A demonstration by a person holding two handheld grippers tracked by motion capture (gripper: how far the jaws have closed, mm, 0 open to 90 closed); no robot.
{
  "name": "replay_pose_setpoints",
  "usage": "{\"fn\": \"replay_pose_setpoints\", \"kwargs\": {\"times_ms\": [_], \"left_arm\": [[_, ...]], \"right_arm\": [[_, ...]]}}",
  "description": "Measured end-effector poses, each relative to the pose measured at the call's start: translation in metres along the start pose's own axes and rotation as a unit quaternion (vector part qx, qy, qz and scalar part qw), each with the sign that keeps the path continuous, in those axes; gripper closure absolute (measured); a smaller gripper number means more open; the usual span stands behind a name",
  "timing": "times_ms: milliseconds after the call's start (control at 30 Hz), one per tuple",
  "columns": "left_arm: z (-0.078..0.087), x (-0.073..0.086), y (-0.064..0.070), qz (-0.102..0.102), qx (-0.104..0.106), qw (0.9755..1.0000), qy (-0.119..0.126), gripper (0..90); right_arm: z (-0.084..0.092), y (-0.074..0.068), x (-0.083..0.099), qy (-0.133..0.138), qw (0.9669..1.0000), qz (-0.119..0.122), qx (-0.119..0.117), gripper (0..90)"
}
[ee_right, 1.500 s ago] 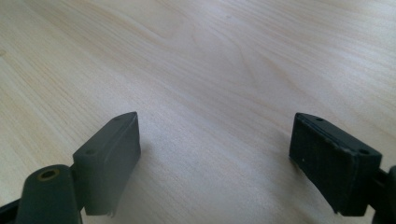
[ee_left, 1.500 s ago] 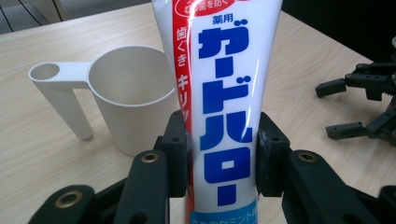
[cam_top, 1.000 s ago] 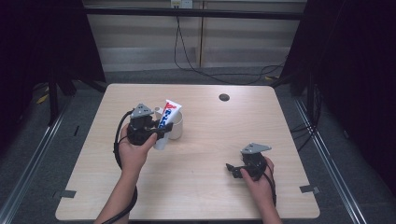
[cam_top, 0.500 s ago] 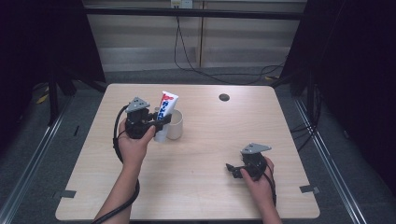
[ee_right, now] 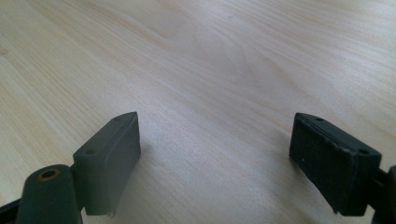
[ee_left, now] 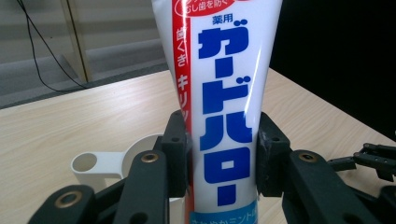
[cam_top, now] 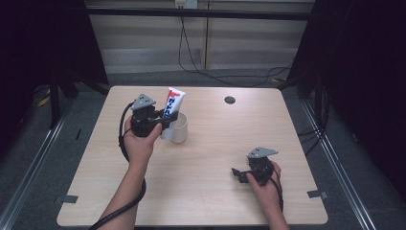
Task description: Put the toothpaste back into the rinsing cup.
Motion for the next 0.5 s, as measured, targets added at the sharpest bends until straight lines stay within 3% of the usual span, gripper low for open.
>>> {"fn": "replay_pose_setpoints", "kwargs": {"times_ms": [500], "left_arm": [[-0.0113, -0.0102, -0.0074, 0.003, -0.006, 1.0000, 0.002, 63.5]], "right_arm": [[0.0001, -0.0001, 0.0000, 0.000, 1.0000, 0.000, -0.001, 16.3]]}}
Point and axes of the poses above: each handheld gripper's, and its own axes: z roughly backward along the jaws, x roughly out of its underside, y roughly to its right, the point moved 2 cm from there along -z, roughly forward along the jaws, and after that the axes turned 4 degrees about -y, right-handed, at the moved point
